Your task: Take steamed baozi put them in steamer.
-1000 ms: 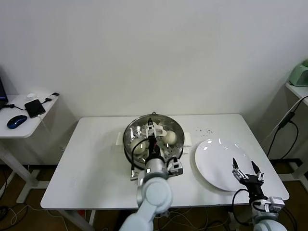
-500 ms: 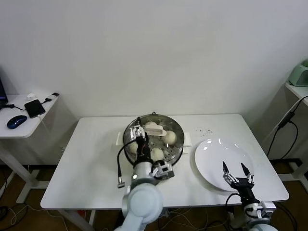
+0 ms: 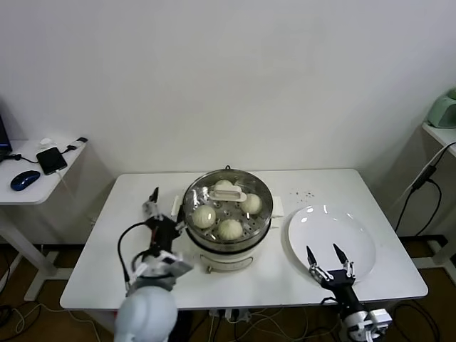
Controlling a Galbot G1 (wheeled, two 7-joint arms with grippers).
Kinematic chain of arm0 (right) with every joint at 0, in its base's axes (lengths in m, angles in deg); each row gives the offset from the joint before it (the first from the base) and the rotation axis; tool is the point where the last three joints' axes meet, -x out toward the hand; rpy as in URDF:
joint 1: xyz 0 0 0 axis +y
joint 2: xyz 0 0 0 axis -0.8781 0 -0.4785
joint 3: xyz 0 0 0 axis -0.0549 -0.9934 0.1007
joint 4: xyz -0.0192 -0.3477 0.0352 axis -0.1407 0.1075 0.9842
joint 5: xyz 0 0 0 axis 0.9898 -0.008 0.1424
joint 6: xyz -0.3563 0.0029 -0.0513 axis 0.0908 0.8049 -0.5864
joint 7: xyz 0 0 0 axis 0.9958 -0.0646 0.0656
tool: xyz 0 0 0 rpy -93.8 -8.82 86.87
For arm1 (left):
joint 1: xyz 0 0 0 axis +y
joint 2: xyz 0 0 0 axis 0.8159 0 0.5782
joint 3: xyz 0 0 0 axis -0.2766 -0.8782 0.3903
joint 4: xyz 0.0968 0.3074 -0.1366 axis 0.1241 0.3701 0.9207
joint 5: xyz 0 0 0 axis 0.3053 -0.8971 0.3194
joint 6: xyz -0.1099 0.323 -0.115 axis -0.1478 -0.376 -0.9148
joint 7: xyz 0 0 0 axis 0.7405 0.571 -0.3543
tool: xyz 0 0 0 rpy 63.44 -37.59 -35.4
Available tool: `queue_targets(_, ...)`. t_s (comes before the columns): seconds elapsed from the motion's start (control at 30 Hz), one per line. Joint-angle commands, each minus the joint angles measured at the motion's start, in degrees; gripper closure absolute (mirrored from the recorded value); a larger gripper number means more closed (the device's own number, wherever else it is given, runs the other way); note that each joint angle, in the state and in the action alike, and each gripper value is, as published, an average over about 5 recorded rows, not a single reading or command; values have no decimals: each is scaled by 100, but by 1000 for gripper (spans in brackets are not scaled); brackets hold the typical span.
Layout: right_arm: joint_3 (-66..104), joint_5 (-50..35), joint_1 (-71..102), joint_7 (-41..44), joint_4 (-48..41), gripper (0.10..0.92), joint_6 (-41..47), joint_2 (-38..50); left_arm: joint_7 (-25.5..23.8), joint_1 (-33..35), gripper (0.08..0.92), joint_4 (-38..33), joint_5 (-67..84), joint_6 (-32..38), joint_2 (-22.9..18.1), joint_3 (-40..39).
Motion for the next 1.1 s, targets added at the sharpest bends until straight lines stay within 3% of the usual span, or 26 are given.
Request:
queue_targets(0.03, -599, 65, 245, -207, 42, 203, -242, 75, 688, 1441, 177, 160, 5622, 1999, 211, 2026)
queue_targets(0.17, -742, 62, 259, -315, 32, 203, -271, 59, 825, 2070, 177, 175, 5873, 2332, 253, 1752)
queue_targets(0.43, -840, 333, 478, -513, 50, 203, -366, 4, 748, 2886, 177, -97, 5646, 1487, 252, 1165)
queue_targets(1.1, -606, 301, 649, -565, 290, 203, -155, 3, 708, 3069, 177, -389, 5497, 1596, 272, 945)
